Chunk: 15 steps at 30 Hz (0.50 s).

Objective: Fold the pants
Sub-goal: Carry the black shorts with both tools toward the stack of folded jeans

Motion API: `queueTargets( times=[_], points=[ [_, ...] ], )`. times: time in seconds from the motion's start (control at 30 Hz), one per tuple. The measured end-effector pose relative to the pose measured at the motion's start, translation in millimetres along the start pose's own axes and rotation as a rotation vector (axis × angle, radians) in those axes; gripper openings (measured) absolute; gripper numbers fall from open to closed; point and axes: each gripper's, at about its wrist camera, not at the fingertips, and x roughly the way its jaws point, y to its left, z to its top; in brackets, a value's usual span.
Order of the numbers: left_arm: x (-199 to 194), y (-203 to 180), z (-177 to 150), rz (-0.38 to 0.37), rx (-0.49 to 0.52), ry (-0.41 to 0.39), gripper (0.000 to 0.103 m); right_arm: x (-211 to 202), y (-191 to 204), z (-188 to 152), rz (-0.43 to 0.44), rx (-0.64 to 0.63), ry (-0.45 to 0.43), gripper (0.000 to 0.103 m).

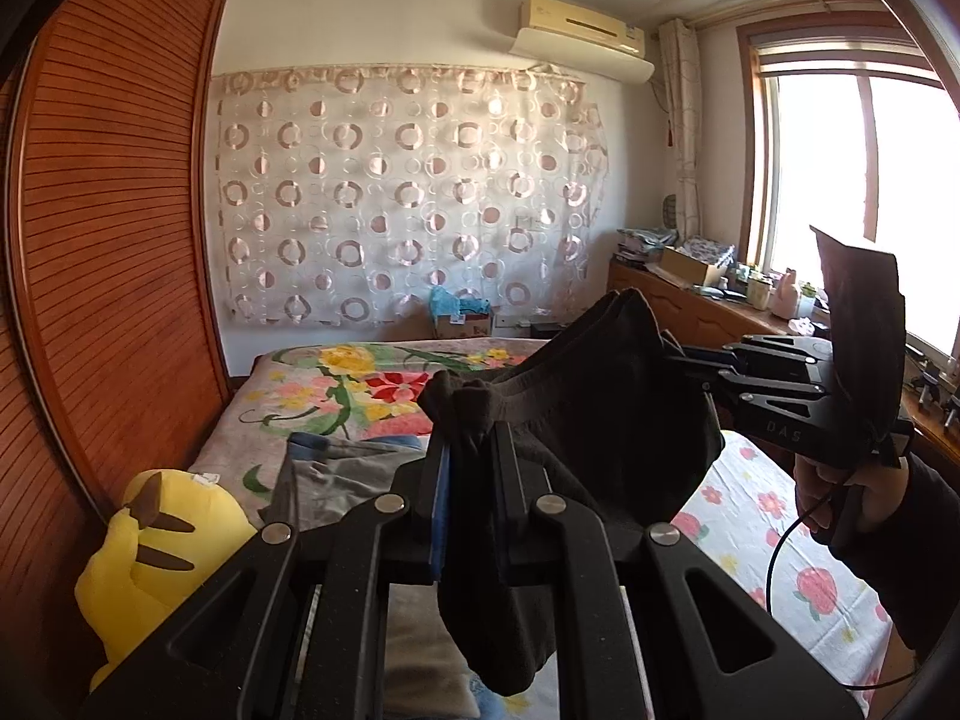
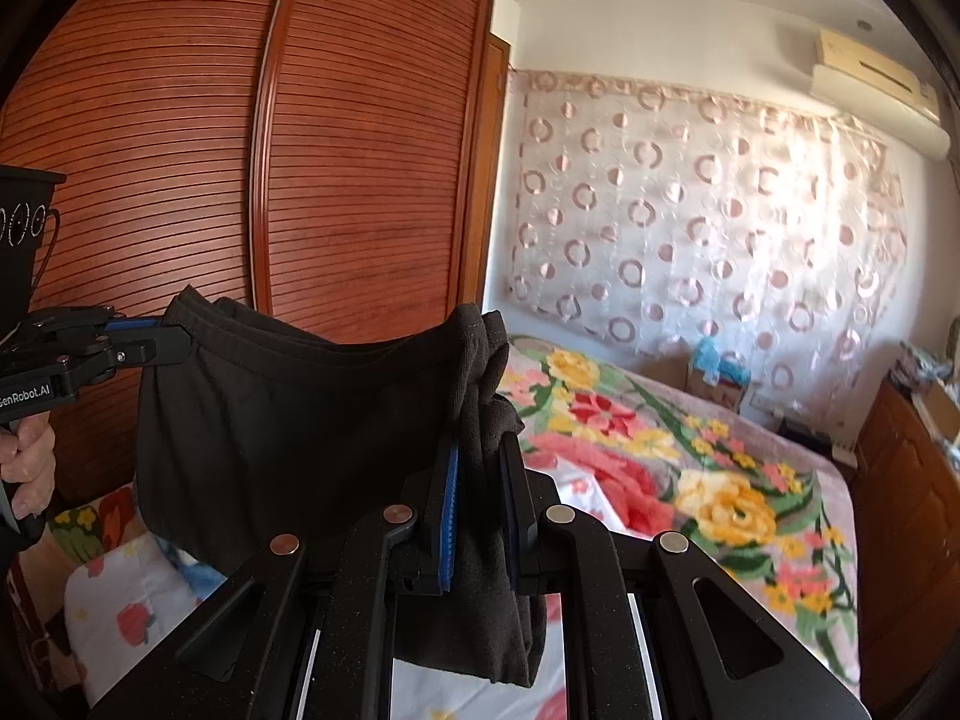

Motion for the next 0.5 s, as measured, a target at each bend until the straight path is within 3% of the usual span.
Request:
queueTargets(
  times=[0.3,0.5],
  points=[
    [-8.7,18.3,-16.4,0.064,-0.057,-0.005,0.013,46.6,0.1,9.0,0.063,-0.103,-0.011,0.012],
    [-11.1,33.9,-34.6,0.119,-0.128,0.0,0.013,99.7,11.0,11.5,0.125,-0.174,0.02,0.012]
  ],
)
